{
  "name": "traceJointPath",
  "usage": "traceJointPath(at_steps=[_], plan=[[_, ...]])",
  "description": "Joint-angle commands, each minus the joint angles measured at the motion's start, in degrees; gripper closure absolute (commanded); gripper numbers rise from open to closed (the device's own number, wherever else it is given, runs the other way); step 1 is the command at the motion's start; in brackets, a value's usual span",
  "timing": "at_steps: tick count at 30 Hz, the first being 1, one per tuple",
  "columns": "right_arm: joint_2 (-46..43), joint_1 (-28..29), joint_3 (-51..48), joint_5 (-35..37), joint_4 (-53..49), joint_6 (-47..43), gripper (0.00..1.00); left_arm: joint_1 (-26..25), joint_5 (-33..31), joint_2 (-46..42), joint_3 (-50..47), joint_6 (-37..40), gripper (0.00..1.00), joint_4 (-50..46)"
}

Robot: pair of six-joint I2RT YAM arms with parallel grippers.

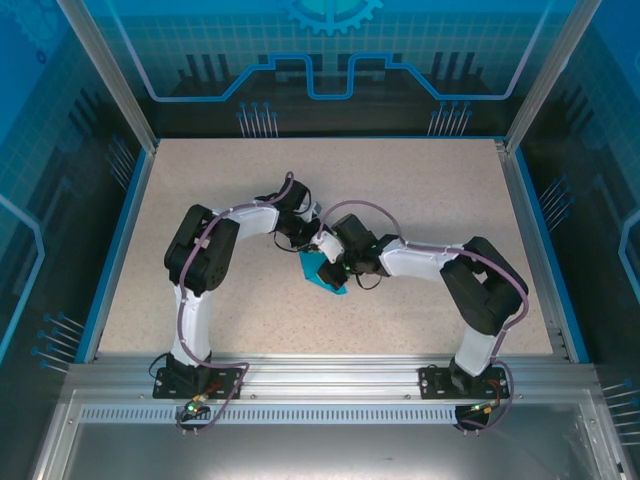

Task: Fold a paper plane with a square sheet of paper (fold left side to right side)
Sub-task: Third fold the triangle at the center of the table.

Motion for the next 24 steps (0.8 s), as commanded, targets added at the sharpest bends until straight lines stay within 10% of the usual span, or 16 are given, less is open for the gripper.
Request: traceJointPath(at_steps=[1,24], plan=[[2.01,-3.31,1.92,-7.94,-2.01,4.62,1.00,-0.68,-2.49,2.92,0.13,1.63,0.68,-3.20],[9.42,-11.01,5.80,-14.92,-2.44,8.84,1.00,-1.01,-2.73,3.21,0.53,1.54,0.69,-3.68]])
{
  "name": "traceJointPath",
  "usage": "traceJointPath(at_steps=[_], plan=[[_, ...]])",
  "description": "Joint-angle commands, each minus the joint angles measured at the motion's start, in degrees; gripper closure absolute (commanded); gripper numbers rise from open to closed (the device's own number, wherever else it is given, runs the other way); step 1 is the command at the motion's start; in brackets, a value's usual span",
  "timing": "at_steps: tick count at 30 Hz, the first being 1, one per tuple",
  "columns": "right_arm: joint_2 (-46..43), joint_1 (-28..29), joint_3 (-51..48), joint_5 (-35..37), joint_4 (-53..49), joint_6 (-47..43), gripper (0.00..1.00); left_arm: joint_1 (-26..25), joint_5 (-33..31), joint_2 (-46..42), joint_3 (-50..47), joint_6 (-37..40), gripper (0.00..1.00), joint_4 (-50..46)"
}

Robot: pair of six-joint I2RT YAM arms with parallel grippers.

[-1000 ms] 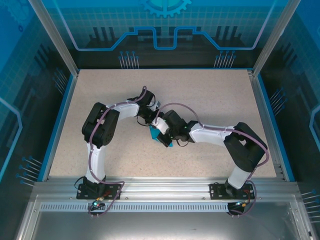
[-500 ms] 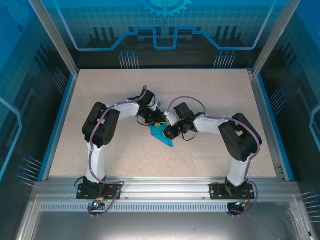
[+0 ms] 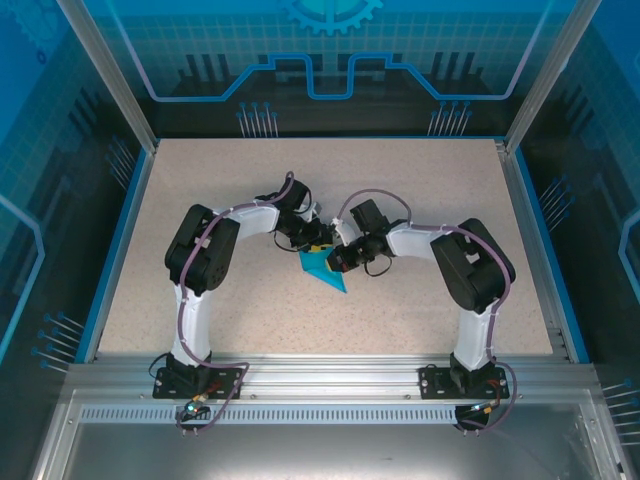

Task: Fold a paper plane with a square sheet of paper (fold left side to right side)
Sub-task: Third fold the triangle at the center of the table.

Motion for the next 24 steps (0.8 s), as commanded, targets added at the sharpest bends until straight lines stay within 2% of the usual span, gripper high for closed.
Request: traceJointPath(at_steps=[1,24], plan=[[1.44,-1.25,1.38,-0.75,-1.53,0.64,1.00,-0.99,-2.76,2.90,0.08,1.54,0.69,-2.90],[2.68,-2.47,1.66,0.63,-2.30,1.43,1.00,-1.20,-3.04,2.96,0.10,1.54,0.69,-3.25]])
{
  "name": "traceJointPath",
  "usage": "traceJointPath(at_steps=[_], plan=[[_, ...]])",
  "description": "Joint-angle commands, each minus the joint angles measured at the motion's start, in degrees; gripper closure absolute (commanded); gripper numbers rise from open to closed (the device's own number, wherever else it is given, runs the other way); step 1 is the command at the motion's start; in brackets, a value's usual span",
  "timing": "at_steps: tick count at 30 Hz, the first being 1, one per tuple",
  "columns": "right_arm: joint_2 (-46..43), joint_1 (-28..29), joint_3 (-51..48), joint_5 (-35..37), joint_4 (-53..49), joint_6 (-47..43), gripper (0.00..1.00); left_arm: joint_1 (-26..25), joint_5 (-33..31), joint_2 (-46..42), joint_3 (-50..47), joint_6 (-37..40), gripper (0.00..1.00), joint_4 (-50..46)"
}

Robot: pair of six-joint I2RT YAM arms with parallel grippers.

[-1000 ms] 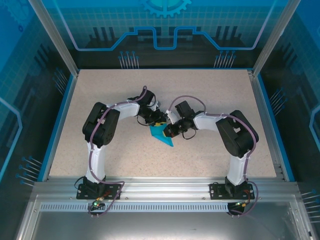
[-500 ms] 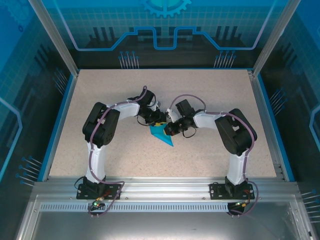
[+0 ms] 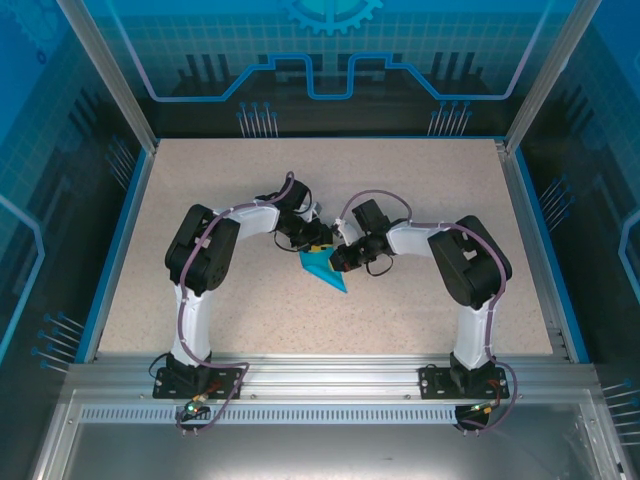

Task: Fold a paper plane with a square sheet of paper (fold left side to right side)
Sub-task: Third fold the triangle at the center of the table.

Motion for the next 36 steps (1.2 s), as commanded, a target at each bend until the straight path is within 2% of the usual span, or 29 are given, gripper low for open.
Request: traceJointPath(at_steps=[1,27,36], plan=[[0.85,-1.25,1.23,0.43,-1.40,0.89,1.00,-1.10,-2.90,2.98,0.05,1.53,0.69,-3.15],[0.50,-1.70,0.76,0.29,-1.16,1.42,1.00,-1.18,-3.18,3.01,0.13,1.61,0.69,-3.54],[3.29,-1.67,2.42,0.95,-4.87,0.74,1.00,-1.02,-2.28,1.65,0.92,2.11,0.67,-3.94]])
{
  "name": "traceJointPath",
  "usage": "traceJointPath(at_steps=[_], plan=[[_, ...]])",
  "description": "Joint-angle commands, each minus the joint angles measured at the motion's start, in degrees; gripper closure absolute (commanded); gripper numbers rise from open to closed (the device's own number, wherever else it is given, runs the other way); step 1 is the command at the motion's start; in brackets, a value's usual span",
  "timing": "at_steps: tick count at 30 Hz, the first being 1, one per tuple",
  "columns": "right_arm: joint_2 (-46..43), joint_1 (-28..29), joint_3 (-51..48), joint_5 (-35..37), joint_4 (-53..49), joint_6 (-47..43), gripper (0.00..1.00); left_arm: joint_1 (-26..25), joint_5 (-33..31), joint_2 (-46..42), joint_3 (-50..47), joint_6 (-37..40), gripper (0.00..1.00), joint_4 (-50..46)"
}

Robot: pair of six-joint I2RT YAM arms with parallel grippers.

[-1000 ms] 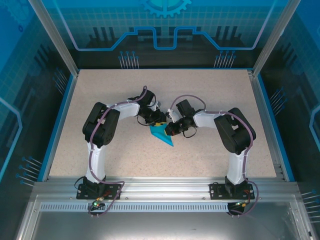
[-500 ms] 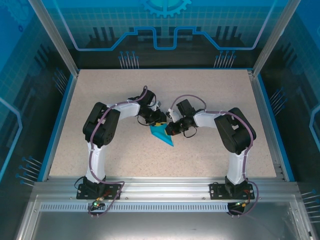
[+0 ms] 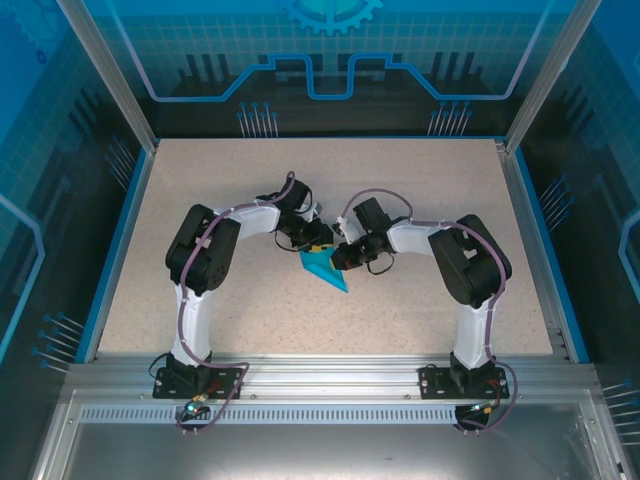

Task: Fold a paper plane with a square sheet of paper (fold left side to right side)
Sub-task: Third fold the triangle at the center of the table.

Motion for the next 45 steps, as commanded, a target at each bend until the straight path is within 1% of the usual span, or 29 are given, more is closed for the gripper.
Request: traceJointPath(at_steps=[1,5,10,14,17,20,22,24,26,29,34,38,45], plan=[[2.92,-1.07,1.36,0.98,-3.63,-0.43,1.00,-0.85,-1.88,0.88,0.89,1.89,0.66,-4.07],[4.40,-1.06,1.99,1.04,-5.18,-0.88,1.00,-0.51,-2.55,-1.76,3.83,3.51,0.62,-7.88],[4.93,-1.11,1.83,1.05,-5.28,-1.06,1.00,1.07,-3.62,-6.03,5.19,4.63,0.52,-11.12],[4.83,-1.18,1.47,0.94,-4.97,-0.98,1.00,3.21,-5.59,-11.29,1.04,4.35,0.46,-10.86],[4.82,-1.11,1.38,0.62,-4.75,-0.97,1.00,4.83,-5.72,-15.83,-3.84,3.55,0.44,-9.00],[4.63,-1.11,1.29,0.68,-4.75,-1.13,1.00,5.17,-3.51,-20.28,-9.29,2.83,0.48,-6.17],[4.63,-1.11,1.36,0.69,-4.77,-1.16,1.00,4.86,0.60,-22.59,-12.80,1.66,0.52,-2.60],[4.63,-1.11,1.21,0.78,-4.71,-1.22,1.00,3.87,3.97,-24.26,-16.51,-0.03,0.55,1.58],[4.72,-1.13,1.16,0.78,-4.70,-1.24,1.00,2.42,5.46,-25.07,-18.74,-1.40,0.56,4.34],[4.72,-1.11,1.12,0.87,-4.70,-1.33,1.00,0.26,6.21,-24.56,-20.91,-3.38,0.59,7.56],[4.96,-1.16,1.30,0.65,-4.88,-1.37,1.00,-0.95,6.20,-21.94,-22.43,-5.06,0.64,10.55],[4.99,-1.15,1.30,0.69,-5.05,-1.41,1.00,-1.26,5.95,-19.80,-21.70,-4.96,0.65,10.51],[5.27,-1.11,1.52,0.69,-5.21,-1.47,1.00,-1.21,3.72,-16.11,-21.11,-3.97,0.66,9.18]])
